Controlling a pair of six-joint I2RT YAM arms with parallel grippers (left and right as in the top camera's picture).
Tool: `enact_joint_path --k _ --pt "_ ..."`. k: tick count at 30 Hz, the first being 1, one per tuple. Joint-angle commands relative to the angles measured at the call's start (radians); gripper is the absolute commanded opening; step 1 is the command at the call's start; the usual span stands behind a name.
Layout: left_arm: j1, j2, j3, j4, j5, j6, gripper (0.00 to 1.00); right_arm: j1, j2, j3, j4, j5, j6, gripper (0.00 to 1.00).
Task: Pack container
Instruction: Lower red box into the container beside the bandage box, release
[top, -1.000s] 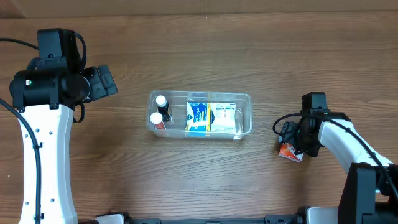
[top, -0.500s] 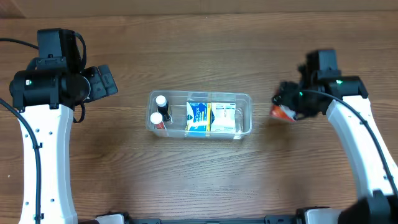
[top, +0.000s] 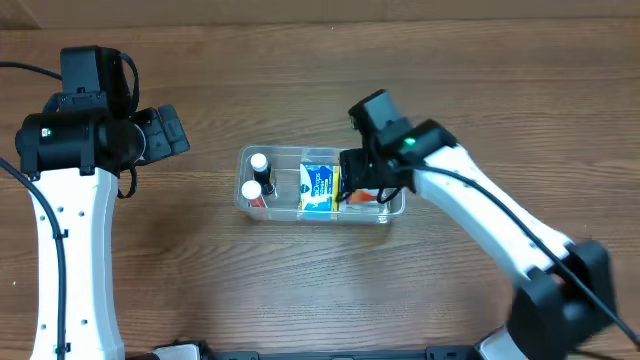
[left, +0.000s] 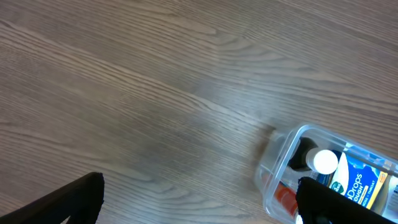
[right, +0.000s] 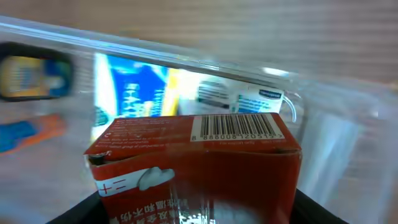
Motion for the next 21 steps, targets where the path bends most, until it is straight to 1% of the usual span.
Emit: enact_joint_path --k 1,5,6,9,10,14,17,21 --pt "0.004 -0.002 0.016 0.001 0.005 0.015 1.0 0.0 0.086 -0.006 0.013 0.032 0.023 0.67" --pt "0.003 -0.002 0.016 0.001 0.005 0.014 1.0 0.0 0.111 -0.006 0.03 0.044 0.022 0.69" --pt "0.003 -0.002 0.016 0.001 0.005 0.014 1.0 0.0 0.111 -0.006 0.037 0.044 0.022 0.71" --pt "0.003 -0.002 0.016 0.0 0.005 0.014 1.0 0.0 0.111 -0.006 0.051 0.052 0.018 0.85" --pt "0.003 -0.002 0.016 0.0 0.006 0.015 1.0 0.0 0.111 0.0 0.049 0.068 0.018 0.91" --pt "0.004 -0.002 0.016 -0.006 0.005 0.015 1.0 0.0 0.074 0.077 -0.05 0.118 0.018 1.0" --pt "0.004 -0.002 0.016 -0.01 0.005 0.015 1.0 0.0 -0.045 0.164 -0.131 0.161 0.023 1.0" --pt "0.004 -0.002 0.016 -0.01 0.005 0.015 1.0 0.0 -0.24 0.172 -0.156 0.161 0.042 0.93"
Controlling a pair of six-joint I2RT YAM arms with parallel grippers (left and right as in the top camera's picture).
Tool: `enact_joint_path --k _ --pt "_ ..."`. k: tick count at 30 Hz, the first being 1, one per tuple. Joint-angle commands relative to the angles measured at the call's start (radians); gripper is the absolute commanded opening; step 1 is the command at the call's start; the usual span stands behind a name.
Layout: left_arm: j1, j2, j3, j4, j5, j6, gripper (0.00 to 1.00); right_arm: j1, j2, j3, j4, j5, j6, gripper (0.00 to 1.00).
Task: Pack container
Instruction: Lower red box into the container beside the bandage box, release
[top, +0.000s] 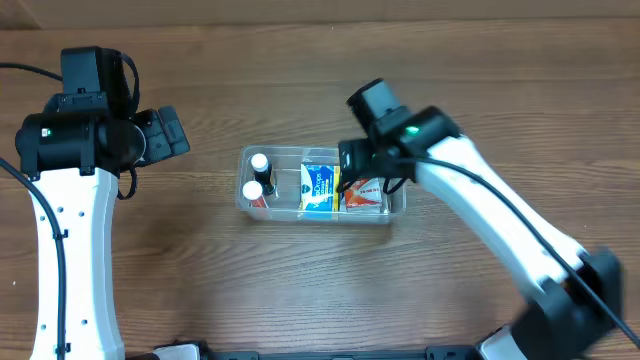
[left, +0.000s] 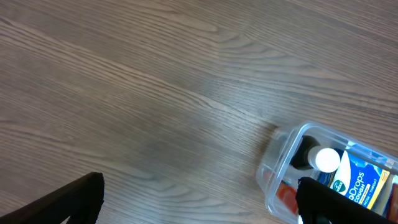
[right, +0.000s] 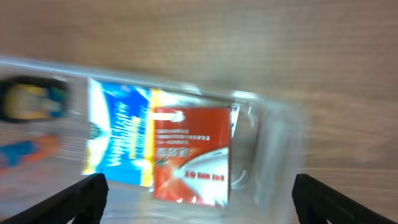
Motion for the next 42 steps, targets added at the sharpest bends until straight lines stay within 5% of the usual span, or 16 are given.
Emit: enact_joint_path --k 1,4,6,7,13,21,42 --pt "0.004 -0.002 0.016 -0.002 0.005 0.015 1.0 -0.002 -0.216 0.044 -0.035 0.027 0.027 0.88" --pt "0.004 -0.002 0.016 -0.002 0.005 0.014 1.0 -0.002 -0.276 0.044 -0.16 0.003 0.053 0.62" --pt "0.004 -0.002 0.016 -0.002 0.005 0.015 1.0 0.0 -0.277 0.023 -0.252 -0.036 0.056 0.28" --pt "0.004 -0.002 0.016 -0.002 0.005 0.014 1.0 0.0 -0.277 -0.002 -0.264 -0.051 0.056 0.2" --pt "0.004 -0.002 0.016 -0.003 0.005 0.015 1.0 -0.001 -0.277 -0.282 -0.106 -0.167 0.055 0.05" --pt "0.003 -0.002 0.016 -0.002 0.005 0.014 1.0 -0.001 -0.268 -0.527 0.157 -0.191 0.051 0.04" --pt "0.003 -0.002 0.016 -0.01 0.007 0.015 1.0 0.008 -0.27 -0.536 0.272 -0.124 0.051 0.04"
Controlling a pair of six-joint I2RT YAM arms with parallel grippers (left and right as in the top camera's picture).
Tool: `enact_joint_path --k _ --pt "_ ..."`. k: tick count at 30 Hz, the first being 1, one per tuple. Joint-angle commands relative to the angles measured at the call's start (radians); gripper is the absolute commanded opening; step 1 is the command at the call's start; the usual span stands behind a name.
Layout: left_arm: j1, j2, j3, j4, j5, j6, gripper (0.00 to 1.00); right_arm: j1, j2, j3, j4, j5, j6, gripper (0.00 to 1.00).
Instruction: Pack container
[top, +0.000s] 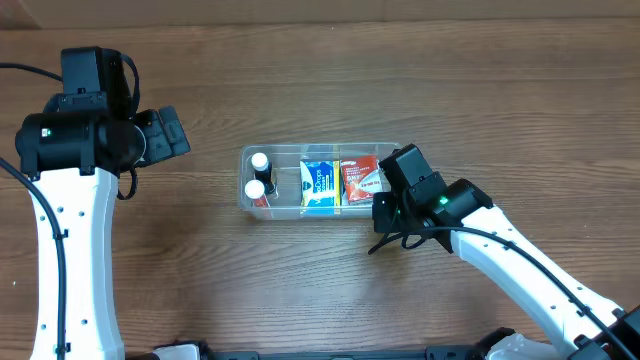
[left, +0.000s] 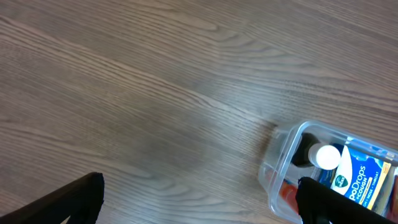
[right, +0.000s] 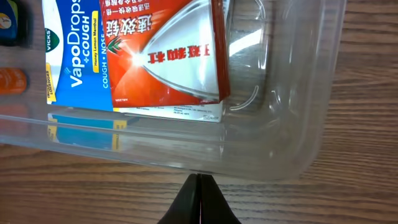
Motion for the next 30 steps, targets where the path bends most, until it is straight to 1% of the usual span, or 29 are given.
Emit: enact_joint_path --k 1,2,4,5,6,7,8,9,10,11,12,14,16,18,20,23,26,27,29,30 --pt "0.003 -0.002 0.016 -0.007 0.015 0.016 1.0 0.006 -0.012 0.006 0.006 -0.003 0.0 0.04" --pt "0.003 -0.002 0.016 -0.008 0.033 0.023 1.0 0.006 -0.022 0.015 0.006 0.004 0.001 0.04" --pt "0.003 -0.002 0.016 -0.001 0.137 0.122 1.0 -0.014 -0.071 0.066 0.006 0.049 0.001 0.08" --pt "0.003 -0.002 0.016 0.006 0.177 0.15 1.0 -0.035 -0.093 0.094 0.005 0.073 0.001 0.14" --pt "0.001 -0.002 0.016 0.014 0.21 0.171 1.0 -0.06 -0.109 0.118 0.005 0.09 0.001 0.4" --pt "-0.005 -0.002 0.016 0.028 0.237 0.185 1.0 -0.1 -0.122 0.149 0.006 0.093 -0.005 0.51" --pt "-0.019 -0.002 0.016 0.044 0.24 0.185 1.0 -0.156 -0.127 0.188 0.005 0.08 -0.039 0.54" --pt "-0.037 -0.002 0.016 0.058 0.237 0.185 1.0 -0.219 -0.126 0.222 0.006 0.051 -0.093 0.67" --pt "-0.051 -0.002 0.016 0.069 0.236 0.189 1.0 -0.251 -0.124 0.233 0.01 0.039 -0.114 0.83" --pt "-0.061 -0.002 0.016 0.077 0.236 0.194 1.0 -0.279 -0.124 0.241 0.013 0.035 -0.127 0.94" --pt "-0.081 -0.001 0.016 0.096 0.233 0.195 1.0 -0.346 -0.124 0.246 0.028 0.029 -0.167 1.0" --pt "-0.109 0.005 0.016 0.111 0.224 0.195 1.0 -0.419 -0.123 0.246 0.034 0.018 -0.229 1.0" --pt "-0.114 0.013 0.016 0.103 0.217 0.195 1.0 -0.46 -0.123 0.246 0.055 0.019 -0.241 1.0" --pt "-0.114 0.014 0.016 0.103 0.206 0.195 1.0 -0.488 -0.124 0.246 0.087 0.018 -0.247 1.0" --pt "-0.114 0.014 0.016 0.106 0.183 0.202 1.0 -0.502 -0.126 0.247 0.07 0.017 -0.296 1.0" --pt "-0.114 0.01 0.016 0.066 0.177 0.233 1.0 -0.502 -0.14 0.246 0.021 0.02 -0.28 1.0" --pt "-0.114 -0.032 0.005 0.035 0.194 0.238 1.0 -0.502 -0.204 0.228 -0.026 0.053 -0.249 1.0" --pt "-0.115 -0.074 -0.022 0.047 0.202 0.248 1.0 -0.502 -0.259 0.2 -0.027 0.051 -0.246 1.0" --pt "-0.124 -0.275 -0.196 0.146 0.205 0.246 1.0 -0.488 -0.449 0.072 0.013 0.051 -0.243 1.0" --pt "-0.127 -0.337 -0.253 0.177 0.208 0.243 1.0 -0.484 -0.504 0.031 0.026 0.051 -0.243 1.0"
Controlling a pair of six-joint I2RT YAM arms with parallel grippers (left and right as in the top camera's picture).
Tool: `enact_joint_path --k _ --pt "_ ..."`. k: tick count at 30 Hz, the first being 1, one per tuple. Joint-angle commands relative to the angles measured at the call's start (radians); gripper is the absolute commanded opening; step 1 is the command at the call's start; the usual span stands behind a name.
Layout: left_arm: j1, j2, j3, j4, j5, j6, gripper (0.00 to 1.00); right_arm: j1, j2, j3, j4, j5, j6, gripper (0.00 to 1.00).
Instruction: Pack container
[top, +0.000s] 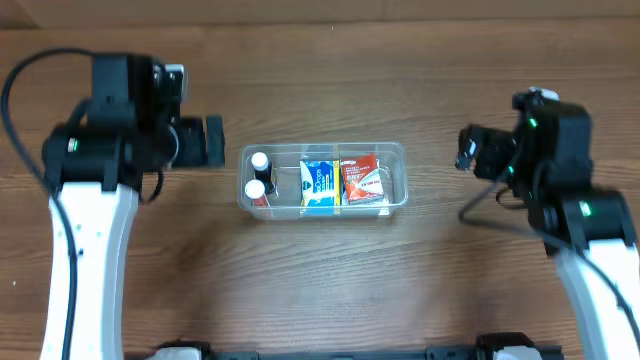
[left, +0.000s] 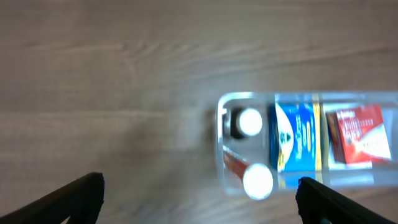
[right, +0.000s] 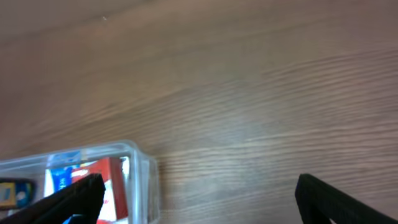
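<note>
The clear plastic container (top: 398, 150) lies mid-table. It holds two white-capped bottles (top: 256, 174) at its left end, a blue cough-drop box (top: 319, 186) in the middle and a red box (top: 364, 180) at the right. My left gripper (top: 205, 140) hangs open just left of the container, nothing in it. In the left wrist view the container (left: 219, 143) and its contents show blurred from above. My right gripper (top: 470, 150) is open and empty, off to the container's right. The right wrist view catches the container's end wall (right: 144, 171) with the red box (right: 102, 186).
Bare wooden table (top: 320, 290) lies all round the container. Both white arms reach in from the front corners, the left arm (top: 85, 250) and the right arm (top: 600, 260).
My right gripper was shut against the container's front wall near the right end; it is now open and well to the right. My left gripper has come closer to the container's left end.
First my right gripper held the red box over the container's right end. Then the box lay inside beside the blue one and the gripper was open above it. Later the gripper was shut at the front wall. Now it is withdrawn right, and the left arm has moved in.
</note>
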Motion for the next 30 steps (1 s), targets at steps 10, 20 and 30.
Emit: enact_joint_path --k 10,20,30 --pt "-0.021 -0.873 -0.69 0.27 0.018 -0.053 1.0 0.024 -0.7 -0.418 0.033 -0.041 0.023 1.0" --pt "-0.021 -0.89 -0.699 0.028 0.014 -0.053 1.0 0.024 -0.699 -0.418 -0.083 -0.046 0.022 1.0" --pt "-0.021 -0.89 -0.699 0.025 0.014 -0.053 1.0 0.023 -0.73 -0.418 -0.174 -0.041 0.021 1.0"
